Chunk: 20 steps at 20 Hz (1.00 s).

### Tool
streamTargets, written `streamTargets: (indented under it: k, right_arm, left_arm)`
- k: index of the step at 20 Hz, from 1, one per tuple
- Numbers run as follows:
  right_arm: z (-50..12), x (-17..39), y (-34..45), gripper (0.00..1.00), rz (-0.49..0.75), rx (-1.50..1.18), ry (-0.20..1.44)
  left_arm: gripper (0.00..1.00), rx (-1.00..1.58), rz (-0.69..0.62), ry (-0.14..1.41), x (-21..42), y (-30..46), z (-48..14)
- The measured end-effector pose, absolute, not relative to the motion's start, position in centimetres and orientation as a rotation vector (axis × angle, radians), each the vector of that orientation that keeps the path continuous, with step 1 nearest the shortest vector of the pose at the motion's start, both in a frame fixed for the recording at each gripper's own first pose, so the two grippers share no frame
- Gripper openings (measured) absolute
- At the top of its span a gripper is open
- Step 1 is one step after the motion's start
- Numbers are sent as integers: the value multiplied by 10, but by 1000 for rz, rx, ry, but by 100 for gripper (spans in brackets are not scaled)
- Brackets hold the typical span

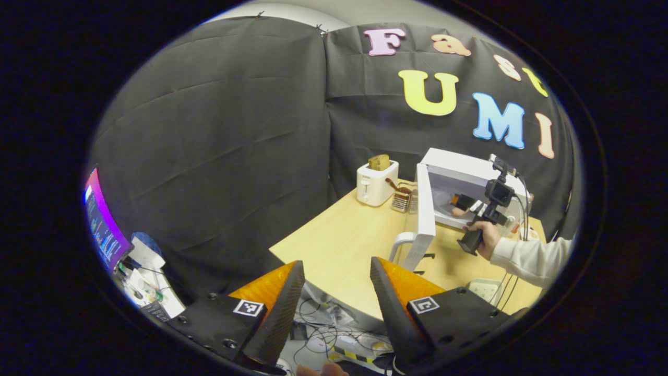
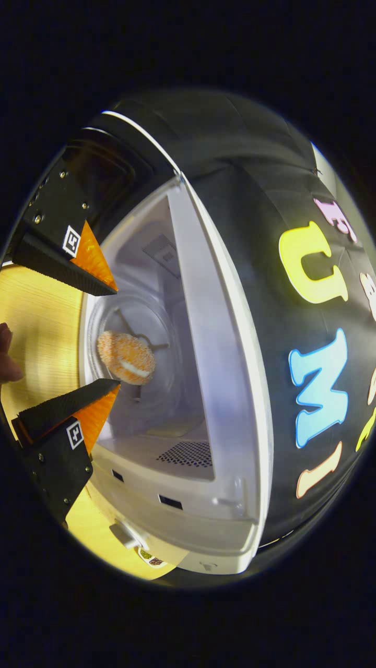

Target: Open the microwave oven with the left hand, put the food in, and close the microwave oven.

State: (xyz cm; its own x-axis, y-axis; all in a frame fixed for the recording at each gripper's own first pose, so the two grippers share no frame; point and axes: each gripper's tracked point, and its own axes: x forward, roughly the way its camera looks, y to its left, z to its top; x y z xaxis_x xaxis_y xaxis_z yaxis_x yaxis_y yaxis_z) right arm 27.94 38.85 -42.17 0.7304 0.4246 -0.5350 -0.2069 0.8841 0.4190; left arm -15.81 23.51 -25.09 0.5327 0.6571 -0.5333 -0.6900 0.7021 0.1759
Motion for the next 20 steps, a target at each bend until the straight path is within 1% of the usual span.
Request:
streamTargets:
  k: [1,2,5,7,8,9,10,12,13,14,15,17,19,20]
  right_arm:
    - [-413,265,384,98,377,337,673]
    - [-403,252,383,97,411,335,679]
    - [-375,203,368,97,470,289,706]
    - [-353,169,352,97,480,274,703]
    - [-345,151,344,97,489,268,712]
    - [-338,131,338,97,504,260,720]
    - [-330,112,331,97,516,250,726]
    - [-316,81,310,97,512,227,722]
    - [-310,66,298,97,504,215,715]
    - [-307,53,282,97,483,198,715]
    - [-304,41,263,97,452,186,720]
    - [-295,13,239,97,416,206,741]
    - [-286,-6,217,97,384,206,737]
    - [-284,-11,207,97,366,198,737]
  left_arm:
    - [83,-58,787,599,-152,241,-253]
    - [89,-50,767,592,-147,248,-261]
    - [83,-53,682,623,-133,272,-288]
    - [89,-65,609,604,-117,288,-302]
    - [83,-69,575,610,-111,296,-314]
    - [86,-76,551,635,-108,306,-331]
    - [86,-96,520,659,-106,311,-348]
    - [86,-145,449,677,-87,315,-377]
    - [83,-164,407,685,-80,314,-387]
    - [82,-169,369,687,-73,310,-394]
    - [88,-168,333,691,-63,306,-399]
    - [88,-163,273,705,-44,296,-408]
    - [88,-125,245,703,-25,292,-414]
    - [90,-126,230,704,-23,286,-411]
